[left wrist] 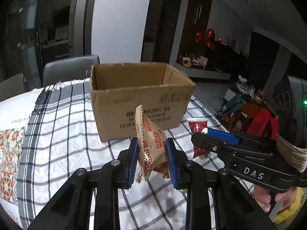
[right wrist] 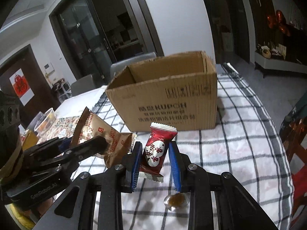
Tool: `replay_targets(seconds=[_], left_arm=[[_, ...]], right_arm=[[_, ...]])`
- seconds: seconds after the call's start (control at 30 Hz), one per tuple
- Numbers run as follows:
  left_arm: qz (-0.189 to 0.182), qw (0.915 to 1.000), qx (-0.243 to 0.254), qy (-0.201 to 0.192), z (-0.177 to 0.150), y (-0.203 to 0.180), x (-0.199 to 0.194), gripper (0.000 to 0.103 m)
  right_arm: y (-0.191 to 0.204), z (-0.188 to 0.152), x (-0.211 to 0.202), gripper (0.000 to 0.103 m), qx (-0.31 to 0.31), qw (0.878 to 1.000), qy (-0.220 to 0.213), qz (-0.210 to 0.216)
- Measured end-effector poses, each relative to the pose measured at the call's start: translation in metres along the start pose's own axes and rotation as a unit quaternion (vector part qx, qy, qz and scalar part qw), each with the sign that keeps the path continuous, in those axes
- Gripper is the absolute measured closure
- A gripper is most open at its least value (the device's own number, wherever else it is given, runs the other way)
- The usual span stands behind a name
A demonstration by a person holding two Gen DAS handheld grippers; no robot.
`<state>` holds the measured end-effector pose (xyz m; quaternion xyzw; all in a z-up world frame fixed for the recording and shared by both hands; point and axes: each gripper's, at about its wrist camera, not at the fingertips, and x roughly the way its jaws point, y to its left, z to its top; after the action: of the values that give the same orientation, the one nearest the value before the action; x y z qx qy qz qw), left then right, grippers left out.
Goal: Organize snacks
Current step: 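Carry the biscuit packet and red packet into the box while opening both tools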
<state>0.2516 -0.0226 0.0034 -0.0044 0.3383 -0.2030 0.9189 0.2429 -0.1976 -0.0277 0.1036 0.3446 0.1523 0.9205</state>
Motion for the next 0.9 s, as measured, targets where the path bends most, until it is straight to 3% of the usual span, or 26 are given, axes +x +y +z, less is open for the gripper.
replay_targets(seconds=[0.53, 0.9], left_arm=[[0.018, 0.9969, 0.029, -0.071, 0.068, 0.001, -0.019, 0.075], [0.022, 0.9956, 0.033, -0.085, 0.117, 0.018, 0.009, 0.075]], right_arm=[[0.006, 0.067, -0.014, 0.073, -0.037, 0.998, -0.057, -0.003], [-0.003, 0.118, 0.011, 0.073, -0.063, 0.996, -0.064, -0.008]])
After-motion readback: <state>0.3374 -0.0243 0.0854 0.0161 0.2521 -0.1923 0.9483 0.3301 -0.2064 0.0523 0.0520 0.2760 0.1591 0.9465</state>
